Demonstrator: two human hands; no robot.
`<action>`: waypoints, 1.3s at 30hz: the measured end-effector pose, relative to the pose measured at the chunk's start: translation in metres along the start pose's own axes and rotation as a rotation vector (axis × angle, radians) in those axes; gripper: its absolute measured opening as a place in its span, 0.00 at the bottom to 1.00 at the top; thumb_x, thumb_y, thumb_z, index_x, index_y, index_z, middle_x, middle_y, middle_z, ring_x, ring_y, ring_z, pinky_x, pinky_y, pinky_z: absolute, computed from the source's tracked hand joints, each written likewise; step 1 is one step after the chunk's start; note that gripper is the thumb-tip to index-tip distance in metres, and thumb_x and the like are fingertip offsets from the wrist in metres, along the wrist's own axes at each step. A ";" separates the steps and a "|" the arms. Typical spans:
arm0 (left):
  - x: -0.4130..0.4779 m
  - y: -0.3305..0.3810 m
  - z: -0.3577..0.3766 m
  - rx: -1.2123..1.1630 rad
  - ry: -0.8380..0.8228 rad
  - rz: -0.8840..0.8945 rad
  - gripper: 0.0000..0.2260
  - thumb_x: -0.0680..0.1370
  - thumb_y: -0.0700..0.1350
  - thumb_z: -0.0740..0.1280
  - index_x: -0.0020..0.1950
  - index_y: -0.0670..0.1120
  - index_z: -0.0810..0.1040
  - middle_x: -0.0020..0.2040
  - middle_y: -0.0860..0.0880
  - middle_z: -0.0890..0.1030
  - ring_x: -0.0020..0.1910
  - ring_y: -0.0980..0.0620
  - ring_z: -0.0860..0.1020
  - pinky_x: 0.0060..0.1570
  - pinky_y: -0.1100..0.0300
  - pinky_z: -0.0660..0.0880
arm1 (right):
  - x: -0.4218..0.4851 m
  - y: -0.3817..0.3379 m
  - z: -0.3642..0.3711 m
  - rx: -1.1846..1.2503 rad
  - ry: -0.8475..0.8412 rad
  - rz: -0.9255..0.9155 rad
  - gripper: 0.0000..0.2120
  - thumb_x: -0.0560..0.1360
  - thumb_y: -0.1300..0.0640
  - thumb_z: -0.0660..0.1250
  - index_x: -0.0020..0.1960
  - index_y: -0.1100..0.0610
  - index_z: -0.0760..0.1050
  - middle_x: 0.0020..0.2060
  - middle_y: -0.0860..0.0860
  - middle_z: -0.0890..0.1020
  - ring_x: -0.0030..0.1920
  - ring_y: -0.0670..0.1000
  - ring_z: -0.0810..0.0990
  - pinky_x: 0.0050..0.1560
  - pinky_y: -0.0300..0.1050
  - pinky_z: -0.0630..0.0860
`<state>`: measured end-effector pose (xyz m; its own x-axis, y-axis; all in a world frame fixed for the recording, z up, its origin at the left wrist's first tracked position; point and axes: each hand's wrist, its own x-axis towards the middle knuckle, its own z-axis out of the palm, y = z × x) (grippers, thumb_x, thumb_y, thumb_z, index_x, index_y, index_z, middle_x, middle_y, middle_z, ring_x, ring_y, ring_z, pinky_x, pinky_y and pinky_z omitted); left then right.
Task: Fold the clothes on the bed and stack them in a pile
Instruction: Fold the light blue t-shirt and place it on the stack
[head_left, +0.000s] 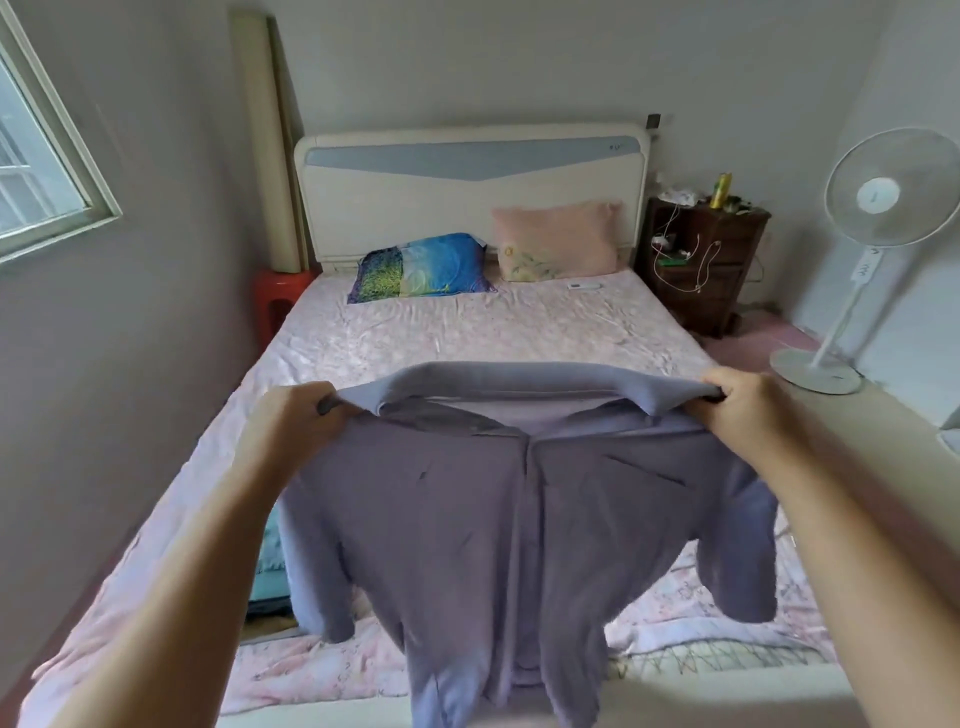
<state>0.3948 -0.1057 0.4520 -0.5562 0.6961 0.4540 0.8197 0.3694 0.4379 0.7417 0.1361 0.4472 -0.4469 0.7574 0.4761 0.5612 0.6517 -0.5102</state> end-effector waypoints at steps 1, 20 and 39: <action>0.004 -0.007 0.014 -0.001 -0.040 -0.057 0.23 0.73 0.43 0.70 0.26 0.47 0.59 0.23 0.50 0.62 0.25 0.53 0.60 0.28 0.58 0.59 | 0.006 0.005 0.012 -0.019 -0.060 0.025 0.14 0.68 0.57 0.68 0.28 0.61 0.68 0.24 0.56 0.70 0.32 0.57 0.72 0.30 0.49 0.64; 0.120 -0.143 0.304 0.318 -0.650 -0.272 0.13 0.80 0.51 0.59 0.40 0.44 0.67 0.42 0.40 0.80 0.40 0.42 0.76 0.35 0.55 0.65 | 0.150 0.163 0.308 -0.021 -0.885 0.365 0.07 0.79 0.54 0.60 0.43 0.55 0.66 0.34 0.52 0.71 0.34 0.51 0.69 0.35 0.46 0.62; 0.200 -0.355 0.590 0.342 -0.708 -0.145 0.13 0.79 0.50 0.59 0.51 0.41 0.74 0.45 0.37 0.81 0.43 0.38 0.78 0.35 0.54 0.67 | 0.211 0.311 0.633 -0.376 -0.789 0.305 0.06 0.80 0.59 0.55 0.52 0.62 0.65 0.30 0.57 0.70 0.33 0.58 0.72 0.30 0.48 0.60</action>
<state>0.0737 0.2655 -0.0706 -0.5351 0.8100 -0.2399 0.8065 0.5743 0.1405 0.3809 0.5237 -0.0646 -0.5106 0.7912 -0.3367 0.8598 0.4690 -0.2018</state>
